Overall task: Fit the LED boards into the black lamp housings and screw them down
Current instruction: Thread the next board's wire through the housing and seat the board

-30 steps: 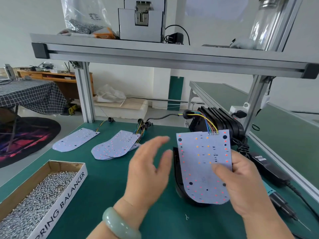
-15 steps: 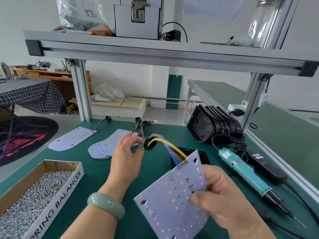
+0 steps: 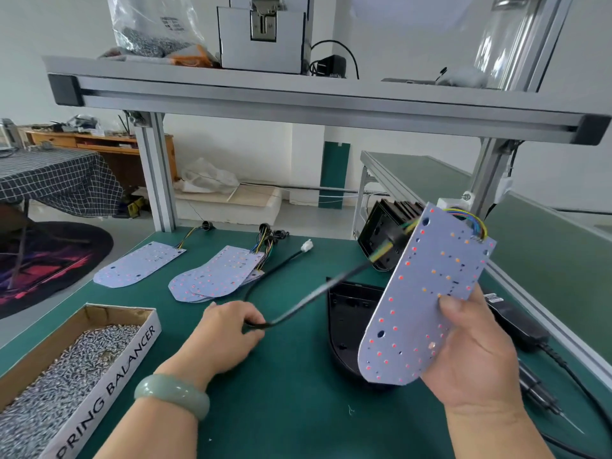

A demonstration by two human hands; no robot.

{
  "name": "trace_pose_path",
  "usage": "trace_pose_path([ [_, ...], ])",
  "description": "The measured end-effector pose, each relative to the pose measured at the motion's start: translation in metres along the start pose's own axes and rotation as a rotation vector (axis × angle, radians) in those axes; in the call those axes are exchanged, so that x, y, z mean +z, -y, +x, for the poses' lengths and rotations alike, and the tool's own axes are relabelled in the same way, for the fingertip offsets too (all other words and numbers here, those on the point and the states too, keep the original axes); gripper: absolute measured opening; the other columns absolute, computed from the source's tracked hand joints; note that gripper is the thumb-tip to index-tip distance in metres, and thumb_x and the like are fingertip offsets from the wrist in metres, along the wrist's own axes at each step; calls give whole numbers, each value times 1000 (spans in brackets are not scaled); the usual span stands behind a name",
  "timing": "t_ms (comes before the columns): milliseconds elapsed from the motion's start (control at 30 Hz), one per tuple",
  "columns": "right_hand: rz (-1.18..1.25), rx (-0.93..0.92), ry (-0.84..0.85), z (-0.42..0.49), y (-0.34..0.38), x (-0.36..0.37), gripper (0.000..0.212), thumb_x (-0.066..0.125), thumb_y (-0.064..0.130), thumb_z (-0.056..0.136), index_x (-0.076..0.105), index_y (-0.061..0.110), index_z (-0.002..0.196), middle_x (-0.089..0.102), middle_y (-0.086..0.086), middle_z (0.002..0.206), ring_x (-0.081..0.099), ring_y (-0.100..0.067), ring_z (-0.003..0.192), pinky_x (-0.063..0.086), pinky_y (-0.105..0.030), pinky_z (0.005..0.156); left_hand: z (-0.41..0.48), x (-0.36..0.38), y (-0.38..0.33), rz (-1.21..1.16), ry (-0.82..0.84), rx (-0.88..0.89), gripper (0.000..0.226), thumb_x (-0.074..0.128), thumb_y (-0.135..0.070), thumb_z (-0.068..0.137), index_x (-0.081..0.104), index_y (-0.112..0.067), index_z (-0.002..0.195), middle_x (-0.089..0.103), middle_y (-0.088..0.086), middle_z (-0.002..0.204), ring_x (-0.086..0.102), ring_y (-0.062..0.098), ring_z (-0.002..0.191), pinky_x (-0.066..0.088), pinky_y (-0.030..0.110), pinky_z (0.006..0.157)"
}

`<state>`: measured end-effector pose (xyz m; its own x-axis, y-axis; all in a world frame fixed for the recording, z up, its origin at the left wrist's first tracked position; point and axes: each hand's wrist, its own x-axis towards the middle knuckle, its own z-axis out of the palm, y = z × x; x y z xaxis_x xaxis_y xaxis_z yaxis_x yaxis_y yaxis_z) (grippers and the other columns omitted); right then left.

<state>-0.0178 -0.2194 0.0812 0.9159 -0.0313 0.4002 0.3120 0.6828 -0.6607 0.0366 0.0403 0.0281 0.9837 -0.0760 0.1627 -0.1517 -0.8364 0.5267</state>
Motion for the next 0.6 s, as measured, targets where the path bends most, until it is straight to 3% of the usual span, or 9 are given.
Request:
trace_pose_path([
  [100,-3,-1,-46,2,1,-3,39,40,9,75,75,25,84,72,6,83,69,-13,72,56,-26,65,5,-2,0,-143,-284,-142,17,59,-28,91,56,-28,74,65,-2,73,59,23,75,38,28,61],
  [167,-34,28,-30,4,-1,-4,35,44,10,75,74,24,87,72,4,87,69,-16,75,56,-29,66,7,-8,-3,-196,-455,-207,22,61,-37,86,57,-22,71,61,-3,62,58,21,66,37,28,55],
  [233,-65,70,-33,5,-5,-4,31,49,10,73,74,22,88,72,0,88,69,-19,76,56,-31,65,5,-9,1,-246,-380,-237,18,71,-39,75,59,-26,69,62,-6,63,60,14,66,39,24,56],
  [333,-115,140,-83,6,-12,-3,29,50,8,72,74,20,84,73,-3,89,69,-22,76,57,-34,66,1,-2,7,-92,-88,-243,15,71,-22,77,62,-30,70,67,-8,74,62,13,77,44,24,65],
  [400,-162,181,-130,7,-17,-4,28,50,4,77,73,18,83,72,-5,88,68,-23,75,55,-35,66,2,1,7,-80,-120,-252,19,63,-17,85,60,-27,68,67,-1,71,62,16,70,48,29,66],
  [500,-229,249,-195,5,-25,-5,31,43,-4,87,69,12,88,72,-8,88,67,-25,75,53,-35,66,6,-5,-5,-578,-300,-432,21,57,-23,92,66,-12,76,68,5,64,62,9,47,54,31,61],
  [600,-303,304,-164,0,-34,3,31,45,-6,88,71,11,89,73,-12,91,68,-27,77,55,-36,62,2,-15,-28,-1088,-221,-473,23,63,-22,91,60,-7,73,62,4,57,57,10,43,56,30,55],
])
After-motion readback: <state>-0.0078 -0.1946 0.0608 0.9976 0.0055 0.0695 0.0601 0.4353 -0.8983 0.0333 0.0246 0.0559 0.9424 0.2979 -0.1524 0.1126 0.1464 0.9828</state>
